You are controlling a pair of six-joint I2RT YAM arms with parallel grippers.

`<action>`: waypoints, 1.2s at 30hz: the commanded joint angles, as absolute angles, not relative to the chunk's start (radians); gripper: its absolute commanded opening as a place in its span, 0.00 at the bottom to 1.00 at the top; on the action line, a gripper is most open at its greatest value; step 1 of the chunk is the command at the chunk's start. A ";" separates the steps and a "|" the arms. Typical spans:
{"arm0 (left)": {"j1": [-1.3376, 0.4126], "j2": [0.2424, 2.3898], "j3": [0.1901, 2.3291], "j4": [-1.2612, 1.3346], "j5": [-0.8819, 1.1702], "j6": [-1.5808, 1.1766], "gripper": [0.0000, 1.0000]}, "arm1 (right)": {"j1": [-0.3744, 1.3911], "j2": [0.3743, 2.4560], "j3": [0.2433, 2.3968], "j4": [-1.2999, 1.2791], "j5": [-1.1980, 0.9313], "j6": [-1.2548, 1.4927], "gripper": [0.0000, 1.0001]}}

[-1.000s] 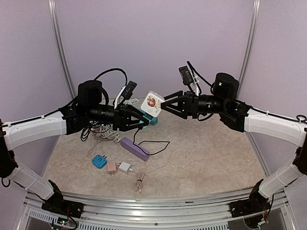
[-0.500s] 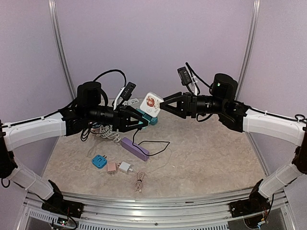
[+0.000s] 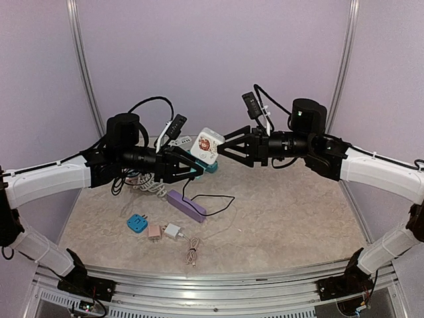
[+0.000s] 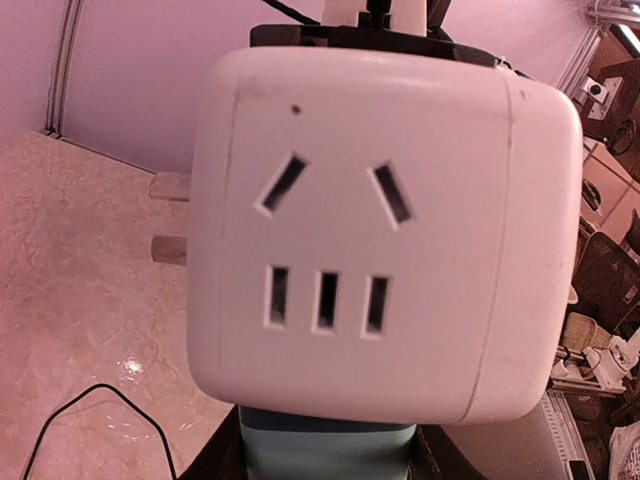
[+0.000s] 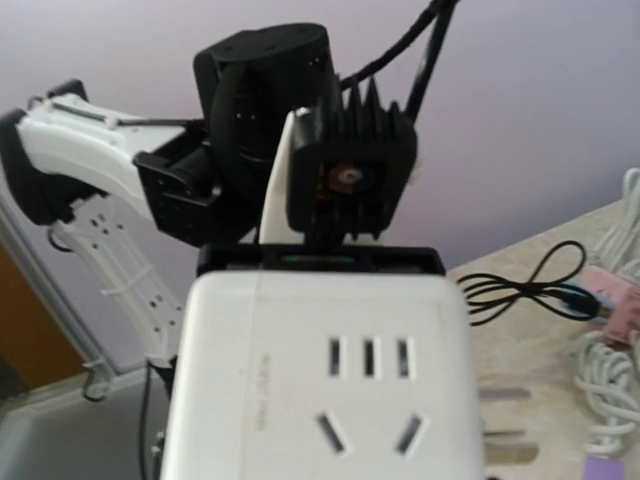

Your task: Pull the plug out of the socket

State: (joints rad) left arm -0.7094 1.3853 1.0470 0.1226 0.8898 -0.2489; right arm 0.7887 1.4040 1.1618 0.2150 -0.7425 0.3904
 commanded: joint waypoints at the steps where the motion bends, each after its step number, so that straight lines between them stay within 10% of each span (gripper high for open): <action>1: -0.697 1.384 1.037 0.115 0.870 -0.260 0.11 | 0.823 1.369 1.203 0.080 -0.593 0.251 0.00; 36: -0.691 1.355 1.011 0.085 0.883 -0.212 0.05 | 0.712 1.306 1.127 0.269 -0.626 0.487 0.00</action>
